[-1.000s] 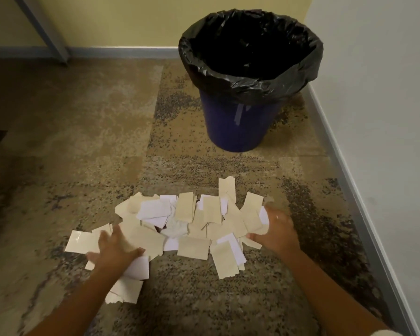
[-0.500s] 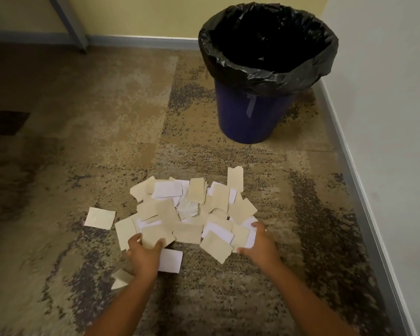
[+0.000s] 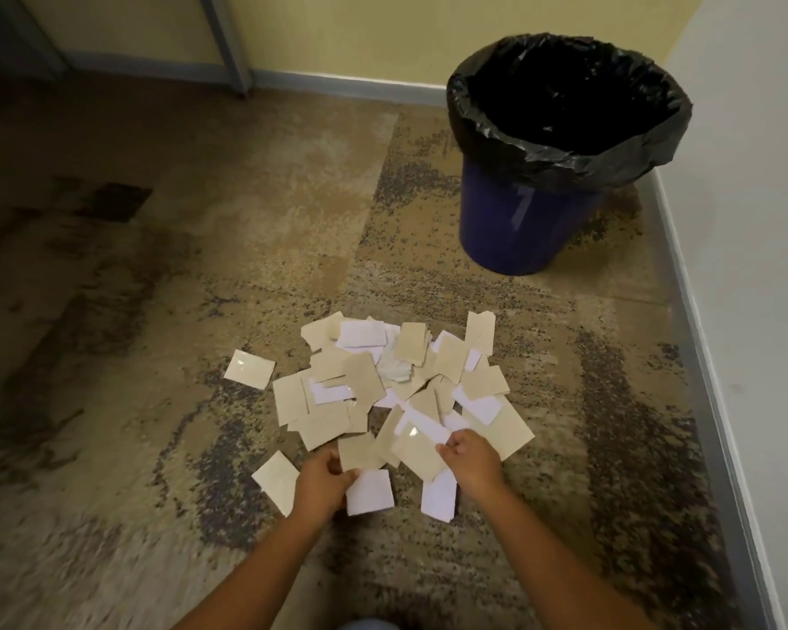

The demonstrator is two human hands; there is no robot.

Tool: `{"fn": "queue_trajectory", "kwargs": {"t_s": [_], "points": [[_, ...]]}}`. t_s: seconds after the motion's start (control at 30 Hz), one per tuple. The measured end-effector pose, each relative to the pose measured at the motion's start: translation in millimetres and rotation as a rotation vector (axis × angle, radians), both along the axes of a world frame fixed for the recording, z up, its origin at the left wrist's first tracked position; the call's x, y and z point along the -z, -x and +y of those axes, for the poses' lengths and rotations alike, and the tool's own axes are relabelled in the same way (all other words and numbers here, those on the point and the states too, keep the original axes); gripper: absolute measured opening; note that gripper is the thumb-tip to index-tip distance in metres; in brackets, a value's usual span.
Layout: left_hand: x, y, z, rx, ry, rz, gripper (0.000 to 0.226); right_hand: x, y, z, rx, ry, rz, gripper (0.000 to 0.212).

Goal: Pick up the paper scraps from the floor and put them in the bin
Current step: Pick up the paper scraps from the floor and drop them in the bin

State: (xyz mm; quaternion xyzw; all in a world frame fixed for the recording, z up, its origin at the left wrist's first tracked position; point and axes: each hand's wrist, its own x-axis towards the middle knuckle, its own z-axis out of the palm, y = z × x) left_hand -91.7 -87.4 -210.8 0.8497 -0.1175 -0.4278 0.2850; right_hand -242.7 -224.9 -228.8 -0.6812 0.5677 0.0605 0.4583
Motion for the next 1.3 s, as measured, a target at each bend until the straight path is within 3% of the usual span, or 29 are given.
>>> {"fn": "queue_trajectory", "kwargs": {"t_s": [0.2,0.33,0.6,0.93,1.07,1.3], "points": [[-16,9,-6,-0.049,0.028,-0.103,0.033,-34,19,-10,0.173,0.08,-0.108,0.011],[-32,7,-6,-0.072,0.077,-0.115,0.032,-53,23,-21,0.209,0.127,-0.206,0.027],[-81,-4,-14,-0.154,0.154,-0.075,0.029,-112,12,-19,0.327,0.056,-0.36,0.021],[-149,-12,-60,-0.412,0.512,0.117,0.027,-173,3,-6,0.551,0.007,-0.486,0.016],[-169,-21,-78,-0.431,0.555,0.121,0.019,-205,-5,-44,0.56,0.084,-0.525,0.017],[-190,-33,-120,-0.417,0.573,0.076,0.025,-281,-28,-169,0.63,0.122,-0.771,0.016]]}}
